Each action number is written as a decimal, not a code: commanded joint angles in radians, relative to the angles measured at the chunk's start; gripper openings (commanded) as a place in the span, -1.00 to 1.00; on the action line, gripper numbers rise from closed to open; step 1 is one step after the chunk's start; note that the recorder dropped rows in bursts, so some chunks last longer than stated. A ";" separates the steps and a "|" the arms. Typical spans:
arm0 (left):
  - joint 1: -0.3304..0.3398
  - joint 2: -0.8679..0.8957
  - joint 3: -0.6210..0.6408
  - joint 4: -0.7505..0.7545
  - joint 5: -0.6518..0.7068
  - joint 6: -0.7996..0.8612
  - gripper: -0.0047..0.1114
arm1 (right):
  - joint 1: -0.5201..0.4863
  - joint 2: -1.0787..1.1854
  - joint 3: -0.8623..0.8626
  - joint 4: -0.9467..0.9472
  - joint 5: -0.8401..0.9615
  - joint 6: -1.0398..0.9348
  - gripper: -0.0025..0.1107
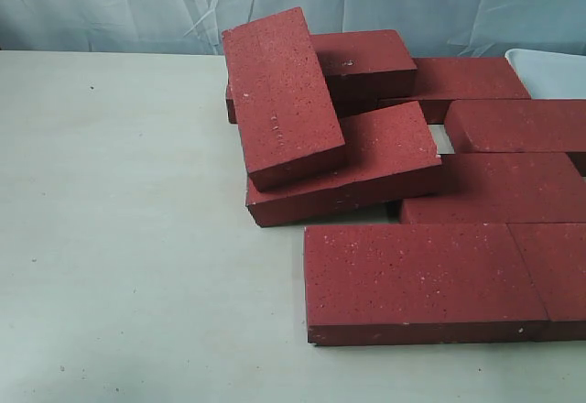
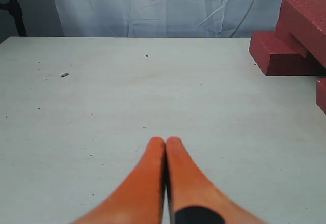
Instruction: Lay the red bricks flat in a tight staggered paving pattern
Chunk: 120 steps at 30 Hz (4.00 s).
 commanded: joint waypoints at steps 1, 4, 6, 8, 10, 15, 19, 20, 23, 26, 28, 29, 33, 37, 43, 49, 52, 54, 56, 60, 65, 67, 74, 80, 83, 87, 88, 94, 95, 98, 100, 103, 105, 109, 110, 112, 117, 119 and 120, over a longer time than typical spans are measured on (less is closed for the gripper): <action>0.004 -0.006 0.005 0.000 -0.014 -0.001 -0.92 | -0.003 0.096 -0.178 -0.005 0.184 -0.007 -0.97; 0.004 -0.006 0.005 0.000 -0.014 -0.001 -0.92 | -0.003 0.208 -0.337 -0.006 0.366 -0.007 -0.97; 0.004 -0.006 0.005 0.000 -0.014 -0.001 -0.92 | -0.003 0.240 -0.368 0.007 0.392 -0.007 -0.97; 0.004 -0.006 0.005 0.000 -0.014 -0.001 -0.92 | -0.003 0.240 -0.368 0.007 0.392 -0.004 -0.97; 0.004 -0.006 0.005 0.000 -0.014 -0.001 -0.92 | -0.003 0.240 -0.368 0.018 0.395 -0.004 -0.97; 0.004 -0.006 0.005 0.000 -0.014 -0.001 -0.92 | -0.003 0.261 -0.373 0.046 0.416 -0.004 -0.97; 0.004 -0.006 0.005 0.000 -0.014 -0.001 -0.92 | -0.003 0.380 -0.433 0.046 0.562 -0.004 -0.97; 0.004 -0.006 0.005 0.000 -0.014 -0.001 -0.92 | -0.003 0.404 -0.446 0.046 0.587 -0.004 -0.97; 0.004 -0.006 0.005 0.000 -0.014 -0.001 -0.92 | -0.003 0.495 -0.505 0.110 0.667 -0.004 -0.97; 0.004 -0.006 0.005 0.000 -0.014 -0.001 -0.92 | -0.003 0.627 -0.579 0.235 0.718 -0.007 -0.97; 0.004 -0.006 0.005 0.000 -0.014 -0.001 -0.92 | -0.003 0.694 -0.619 0.262 0.745 -0.009 -0.97; 0.004 -0.006 0.005 0.000 -0.014 -0.001 -0.92 | -0.003 0.729 -0.639 0.264 0.756 -0.009 -0.97; 0.004 -0.006 0.005 0.000 -0.014 -0.001 -0.92 | -0.003 0.928 -0.757 0.268 0.839 -0.018 -0.97; 0.004 -0.006 0.005 0.000 -0.014 -0.001 -0.92 | 0.014 1.144 -0.871 0.339 0.859 -0.110 -0.97; 0.004 -0.006 0.005 0.000 -0.014 -0.001 -0.92 | 0.159 1.411 -0.978 0.320 0.849 -0.146 -0.97; 0.004 -0.006 0.005 0.000 -0.014 -0.001 -0.92 | 0.244 1.599 -1.089 0.304 0.844 -0.146 -0.97; 0.004 -0.006 0.005 0.000 -0.014 -0.001 -0.92 | 0.275 1.658 -1.131 0.304 0.841 -0.146 -0.97; 0.004 -0.006 0.005 0.000 -0.014 -0.001 -0.92 | 0.293 1.689 -1.145 0.304 0.825 -0.146 -0.97; 0.004 -0.006 0.005 0.000 -0.014 -0.001 -0.92 | 0.309 1.717 -1.148 0.304 0.795 -0.146 -0.97; 0.004 -0.006 0.005 0.000 -0.014 -0.001 -0.92 | 0.337 1.760 -1.155 0.306 0.754 -0.146 -0.97; 0.004 -0.006 0.005 0.000 -0.014 -0.001 -0.92 | 0.357 1.807 -1.159 0.306 0.744 -0.146 -0.97; 0.004 -0.006 0.005 0.000 -0.014 -0.001 -0.92 | 0.364 1.825 -1.168 0.303 0.744 -0.146 -0.97; 0.004 -0.006 0.005 0.000 -0.014 -0.001 -0.92 | 0.397 1.876 -1.196 0.339 0.766 -0.144 -0.97; 0.004 -0.006 0.005 0.000 -0.014 -0.001 -0.92 | 0.467 1.895 -1.196 0.351 0.738 -0.144 -0.97; 0.004 -0.006 0.005 0.000 -0.014 -0.001 -0.92 | 0.506 1.899 -1.196 0.353 0.707 -0.144 -0.97; 0.004 -0.006 0.005 0.000 -0.014 -0.001 -0.92 | 0.553 1.899 -1.196 0.360 0.647 -0.142 -0.97; 0.004 -0.006 0.005 0.000 -0.014 -0.001 -0.92 | 0.564 1.901 -1.196 0.360 0.634 -0.140 -0.97; 0.004 -0.006 0.005 0.000 -0.014 -0.001 -0.92 | 0.639 1.955 -1.196 0.361 0.565 -0.140 -0.97; 0.004 -0.006 0.005 0.000 -0.014 -0.001 -0.92 | 0.651 1.971 -1.197 0.366 0.562 -0.140 -0.97; 0.004 -0.006 0.005 0.000 -0.014 -0.001 -0.92 | 0.665 1.997 -1.201 0.405 0.546 -0.140 -0.97; 0.004 -0.006 0.005 0.000 -0.014 -0.001 -0.92 | 0.667 2.002 -1.209 0.435 0.544 -0.140 -0.97; 0.004 -0.006 0.005 0.000 -0.014 -0.001 -0.92 | 0.676 2.002 -1.231 0.473 0.555 -0.140 -0.97; 0.004 -0.006 0.005 0.000 -0.014 -0.001 -0.92 | 0.682 2.002 -1.249 0.504 0.583 -0.140 -0.97; 0.004 -0.006 0.005 0.000 -0.014 -0.001 -0.92 | 0.695 2.002 -1.285 0.503 0.660 -0.140 -0.97; 0.004 -0.006 0.005 0.000 -0.014 -0.001 -0.92 | 0.695 2.002 -1.298 0.502 0.690 -0.140 -0.97; 0.004 -0.006 0.005 0.000 -0.014 -0.001 -0.92 | 0.691 2.002 -1.331 0.473 0.741 -0.140 -0.97; 0.004 -0.006 0.005 0.000 -0.014 -0.001 -0.92 | 0.660 2.002 -1.434 0.351 0.864 -0.127 -0.97; 0.004 -0.006 0.005 0.000 -0.014 -0.001 -0.92 | 0.642 2.002 -1.455 0.296 0.874 -0.080 -0.97; 0.004 -0.006 0.005 0.000 -0.014 -0.001 -0.92 | 0.633 2.002 -1.460 0.257 0.875 -0.046 -0.97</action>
